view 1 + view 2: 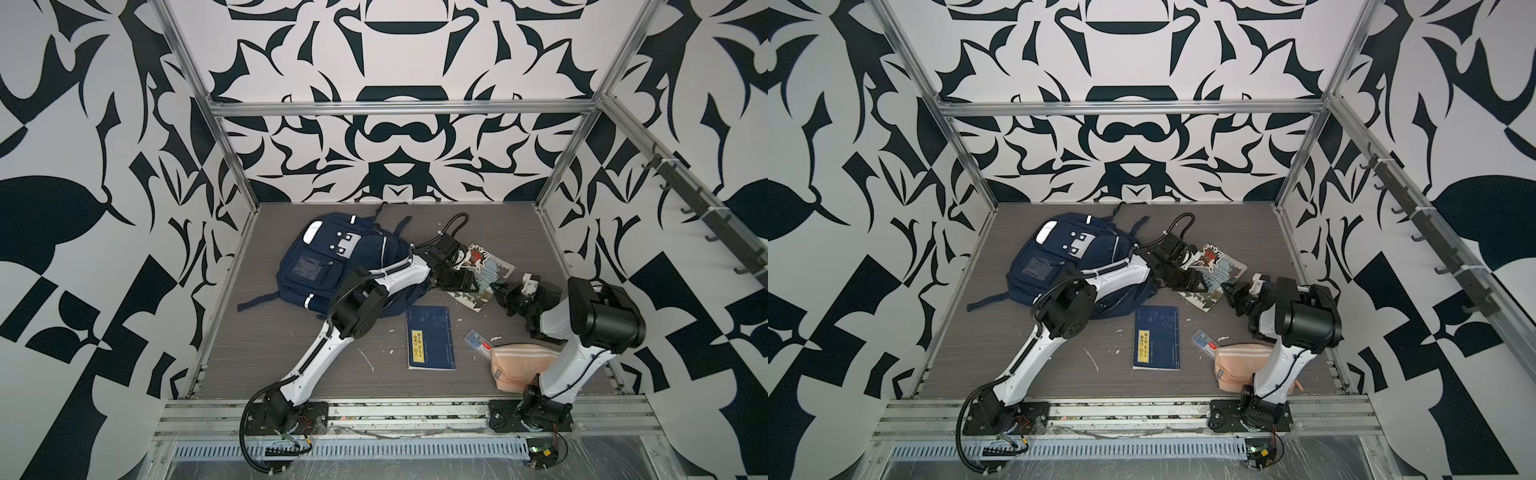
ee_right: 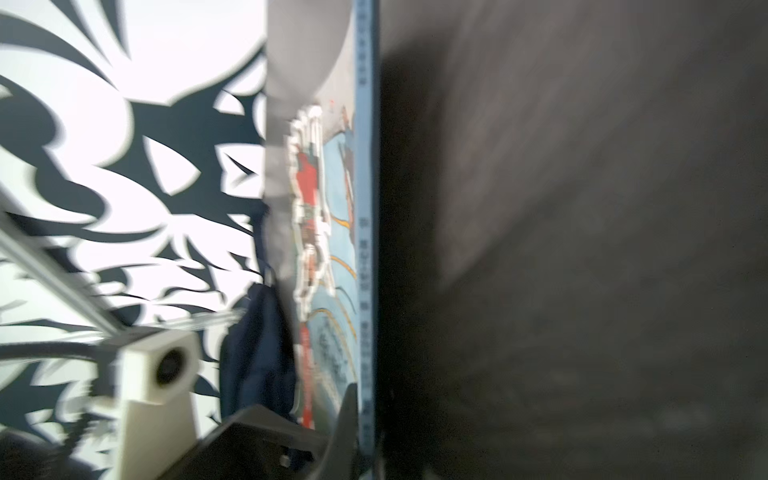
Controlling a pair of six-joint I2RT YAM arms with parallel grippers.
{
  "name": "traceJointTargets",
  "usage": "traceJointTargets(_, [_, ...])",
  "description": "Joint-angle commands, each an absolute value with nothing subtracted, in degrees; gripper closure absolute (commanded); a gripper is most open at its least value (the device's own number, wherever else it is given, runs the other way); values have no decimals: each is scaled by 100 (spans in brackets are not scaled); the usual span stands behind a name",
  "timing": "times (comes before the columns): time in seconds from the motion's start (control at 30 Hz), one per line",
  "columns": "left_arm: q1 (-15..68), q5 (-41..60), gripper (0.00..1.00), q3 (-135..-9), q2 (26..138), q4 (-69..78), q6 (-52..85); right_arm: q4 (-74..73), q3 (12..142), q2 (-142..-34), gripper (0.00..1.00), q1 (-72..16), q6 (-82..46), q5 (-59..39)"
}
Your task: Pack the student bag
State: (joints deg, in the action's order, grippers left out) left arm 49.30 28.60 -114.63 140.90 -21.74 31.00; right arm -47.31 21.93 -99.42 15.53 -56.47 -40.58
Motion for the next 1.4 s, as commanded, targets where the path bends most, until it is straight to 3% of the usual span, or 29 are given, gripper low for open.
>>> traceJointTargets(0.0, [4659,2930,34,-10966,13504,-2607,3037,-2016,2770,-8857,100,1404,-4167,-3925])
traceJointTargets(0.23, [4172,3500,29,-10263,11934,-2937,2584,-111,4089,-7684,100,1279,-2914,-4449])
traceJointTargets(0.37, [3851,3756,27,-9462,10854,-2760,2326,1436,5164,-7427,100,506,-1686,-4455])
traceJointTargets(0.6, [2978,4196,22,-8912,9804,-2795,1586,1846,5995,-7022,100,-328,-1388,-4634])
traceJointTargets(0.7, [2584,4502,22,-9140,9675,-2826,1358,2931,6773,-7229,100,-727,-677,-4685])
traceJointTargets(0.8, [2531,4024,22,-9455,9462,-3281,455,3968,7381,-7477,100,-1124,-50,-4645])
traceJointTargets(0.97, [2603,3687,21,-10148,9592,-4477,-456,4108,7230,-7325,100,-1639,27,-4447])
traceJointTargets(1.37, [2664,4863,27,-10166,9781,-5336,-1182,5440,8132,-7349,100,-1990,1258,-4531])
